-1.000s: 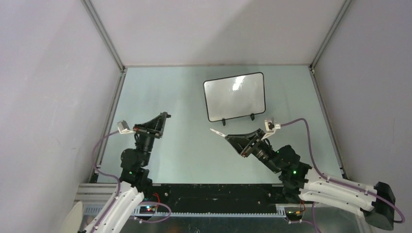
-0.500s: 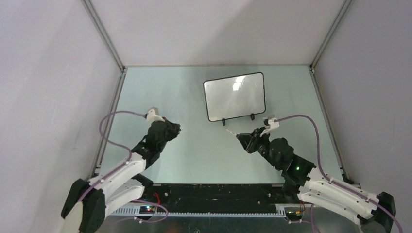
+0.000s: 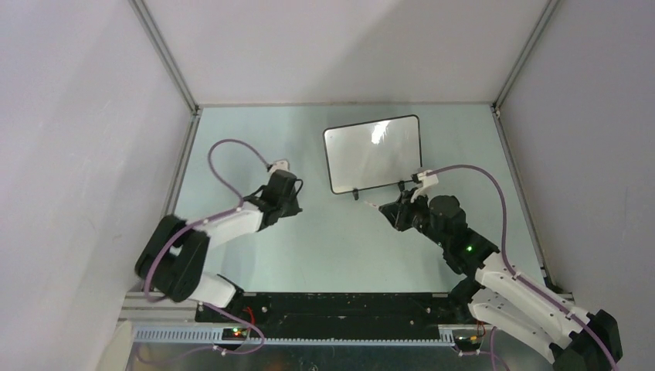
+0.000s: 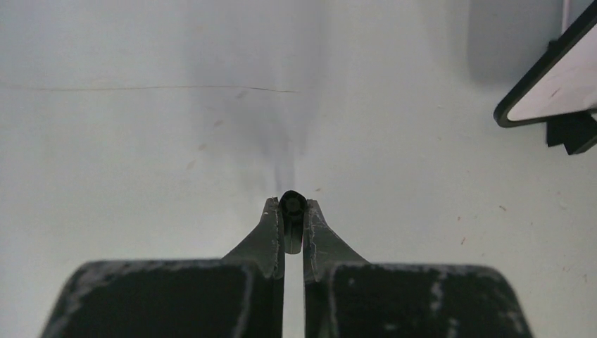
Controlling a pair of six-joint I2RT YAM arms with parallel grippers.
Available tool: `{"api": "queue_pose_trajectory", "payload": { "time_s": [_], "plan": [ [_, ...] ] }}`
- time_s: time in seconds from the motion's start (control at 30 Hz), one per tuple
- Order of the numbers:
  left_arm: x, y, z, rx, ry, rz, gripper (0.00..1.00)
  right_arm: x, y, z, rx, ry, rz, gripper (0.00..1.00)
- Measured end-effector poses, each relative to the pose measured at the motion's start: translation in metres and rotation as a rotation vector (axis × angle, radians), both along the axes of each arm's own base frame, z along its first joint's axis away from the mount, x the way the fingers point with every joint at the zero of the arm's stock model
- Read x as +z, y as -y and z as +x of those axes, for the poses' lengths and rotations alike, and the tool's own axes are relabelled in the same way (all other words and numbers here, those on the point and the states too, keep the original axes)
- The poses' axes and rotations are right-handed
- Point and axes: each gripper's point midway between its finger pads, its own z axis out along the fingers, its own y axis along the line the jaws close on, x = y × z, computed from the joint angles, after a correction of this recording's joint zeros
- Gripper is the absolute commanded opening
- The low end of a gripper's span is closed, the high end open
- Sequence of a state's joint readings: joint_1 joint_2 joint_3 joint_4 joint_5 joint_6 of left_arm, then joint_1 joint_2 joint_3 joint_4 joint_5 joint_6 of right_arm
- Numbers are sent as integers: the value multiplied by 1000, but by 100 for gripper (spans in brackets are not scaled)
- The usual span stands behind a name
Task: Write a sentence on the whiteboard
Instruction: Place the pen cap at the center of the board, then move the whiteboard to the center of the board.
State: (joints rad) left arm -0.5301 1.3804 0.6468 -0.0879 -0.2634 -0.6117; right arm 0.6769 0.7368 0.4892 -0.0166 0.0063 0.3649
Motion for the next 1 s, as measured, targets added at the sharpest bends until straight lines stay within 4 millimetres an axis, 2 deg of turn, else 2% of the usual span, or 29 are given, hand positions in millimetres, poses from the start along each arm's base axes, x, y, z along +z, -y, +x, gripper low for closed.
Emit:
{"api": "queue_pose_trajectory", "payload": {
  "time_s": [0.1, 0.17, 0.33, 0.47, 0.6, 0.7, 0.87, 1.0],
  "plan": [
    [-15, 20, 2, -83, -80, -11, 5, -6, -9, -5, 66, -11, -13, 0],
    [-19, 26, -2, -114, -107, -16, 14, -8, -15, -7, 102, -15, -15, 0],
    [-22, 29, -10, -148, -137, -24, 32, -13, -20, -9, 133, 8, 4, 0],
    [-19, 32, -11, -157, -131, -40, 44, -29, -13, -10, 107, 4, -3, 0],
    [-8, 34, -15, -173, -100, -73, 53, -30, -6, -8, 60, 9, 12, 0],
    [4, 35, -14, -182, -67, -93, 66, -23, -4, -6, 38, 19, 38, 0],
    [32, 40, -12, -206, 23, -143, 68, -17, -2, -3, -16, -4, 94, 0],
    [53, 43, -9, -217, 85, -177, 69, -15, 10, 6, -145, -51, 166, 0]
  ]
}}
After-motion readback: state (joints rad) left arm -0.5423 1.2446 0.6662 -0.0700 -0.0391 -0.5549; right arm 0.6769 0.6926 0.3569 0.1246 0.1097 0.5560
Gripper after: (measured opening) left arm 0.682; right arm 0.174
